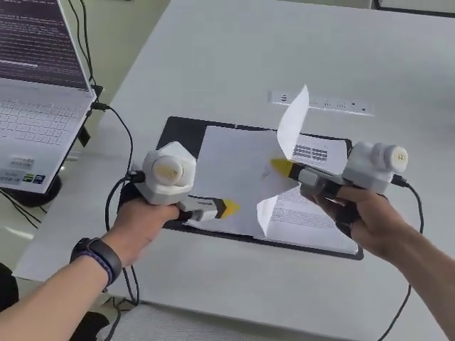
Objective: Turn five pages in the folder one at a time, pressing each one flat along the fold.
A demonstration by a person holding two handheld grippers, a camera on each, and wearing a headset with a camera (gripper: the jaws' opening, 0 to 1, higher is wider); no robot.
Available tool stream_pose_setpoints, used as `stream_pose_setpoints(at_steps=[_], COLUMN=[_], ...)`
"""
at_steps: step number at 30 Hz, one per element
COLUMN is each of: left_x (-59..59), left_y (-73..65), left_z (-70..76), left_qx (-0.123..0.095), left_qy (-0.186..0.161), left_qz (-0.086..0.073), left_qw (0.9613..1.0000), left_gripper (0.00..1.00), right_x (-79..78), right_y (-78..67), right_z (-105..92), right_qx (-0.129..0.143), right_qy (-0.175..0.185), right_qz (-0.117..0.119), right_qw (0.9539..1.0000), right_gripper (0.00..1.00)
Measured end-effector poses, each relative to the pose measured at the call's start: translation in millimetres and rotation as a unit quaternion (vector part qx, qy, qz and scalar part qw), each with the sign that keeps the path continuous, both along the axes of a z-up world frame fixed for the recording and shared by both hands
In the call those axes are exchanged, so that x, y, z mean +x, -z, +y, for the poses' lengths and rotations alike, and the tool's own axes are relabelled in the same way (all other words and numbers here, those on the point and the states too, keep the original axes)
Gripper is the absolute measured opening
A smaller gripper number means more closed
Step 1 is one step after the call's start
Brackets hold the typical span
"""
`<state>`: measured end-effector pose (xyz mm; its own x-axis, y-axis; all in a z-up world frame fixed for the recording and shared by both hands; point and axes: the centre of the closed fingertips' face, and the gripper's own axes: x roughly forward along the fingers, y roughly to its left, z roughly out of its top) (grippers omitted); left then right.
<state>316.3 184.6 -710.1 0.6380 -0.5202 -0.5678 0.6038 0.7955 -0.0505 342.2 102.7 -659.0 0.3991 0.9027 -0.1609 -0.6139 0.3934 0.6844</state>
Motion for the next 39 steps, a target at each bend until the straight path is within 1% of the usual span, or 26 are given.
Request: stream_pose_setpoints(at_steps=[2, 4, 5, 7, 11, 15, 19, 26, 28, 30, 31, 34, 36, 37, 39], left_x=[-1.7, -2.2, -2.5, -2.8, -4.6, -6.9, -11.9, -18.7, -20.7, -24.0, -26.3, -31.4, -34.1, -35.1, -37.0], left_y=[-1.2, 0.7, 0.8, -0.8, -2.4, -3.7, -1.1, 6.2, 7.3, 8.6, 9.0, 10.1, 10.5, 10.7, 10.8], left_z=[7.0, 14.7, 19.4, 24.6, 36.5, 46.0, 54.0, 66.8, 69.2, 69.2, 68.8, 67.5, 66.5, 66.0, 65.2], left_qx=[-0.005, 0.0, 0.001, -0.003, -0.003, -0.009, -0.012, -0.018, -0.023, -0.025, -0.025, -0.029, -0.029, -0.03, -0.032], left_qy=[-0.007, -0.011, -0.014, -0.02, -0.026, -0.036, -0.043, -0.056, -0.062, -0.063, -0.064, -0.066, -0.067, -0.067, -0.068], left_qz=[-0.001, 0.0, 0.0, -0.001, -0.005, -0.007, -0.006, -0.002, 0.001, 0.003, 0.004, 0.007, 0.01, 0.01, 0.013], left_qw=[1.0, 0.9999, 0.9999, 0.9998, 0.9996, 0.9993, 0.999, 0.9983, 0.9978, 0.9977, 0.9976, 0.9974, 0.9973, 0.9973, 0.9971], left_gripper=[0.83, 0.83, 0.82, 0.83, 0.83, 0.82, 0.82, 0.82, 0.82, 0.82, 0.82, 0.82, 0.82, 0.82, 0.82], right_x=[-1.3, -1.9, -1.7, -1.9, -3.7, -8.3, -12.0, -18.4, -19.5, -21.2, -22.3, -21.0, -20.4, -20.6, -22.0], right_y=[1.4, 3.3, 3.2, 5.0, 10.8, 14.9, 23.8, 45.6, 57.0, 66.1, 71.3, 80.7, 91.6, 93.2, 101.8], right_z=[8.3, 16.3, 20.6, 26.0, 39.0, 52.3, 66.2, 90.0, 94.1, 100.3, 103.5, 110.6, 113.4, 114.3, 118.5], right_qx=[-0.003, -0.005, -0.002, -0.004, -0.008, -0.015, -0.022, -0.04, -0.052, -0.057, -0.06, -0.064, -0.073, -0.074, -0.077], right_qy=[-0.01, -0.018, -0.021, -0.026, -0.038, -0.054, -0.063, -0.077, -0.074, -0.077, -0.078, -0.076, -0.066, -0.065, -0.061], right_qz=[0.0, 0.002, 0.003, 0.005, 0.012, 0.015, 0.026, 0.052, 0.073, 0.079, 0.09, 0.097, 0.118, 0.119, 0.131], right_qw=[0.9999, 0.9998, 0.9998, 0.9996, 0.9992, 0.9983, 0.9974, 0.9949, 0.9932, 0.9923, 0.9911, 0.9903, 0.9881, 0.9879, 0.9865], right_gripper=[0.0, 0.0, 0.0, 0.0, 0.0, 0.0, 0.0, 0.0, 0.0, 0.0, 0.0, 0.0, 0.0, 0.0, 0.0])
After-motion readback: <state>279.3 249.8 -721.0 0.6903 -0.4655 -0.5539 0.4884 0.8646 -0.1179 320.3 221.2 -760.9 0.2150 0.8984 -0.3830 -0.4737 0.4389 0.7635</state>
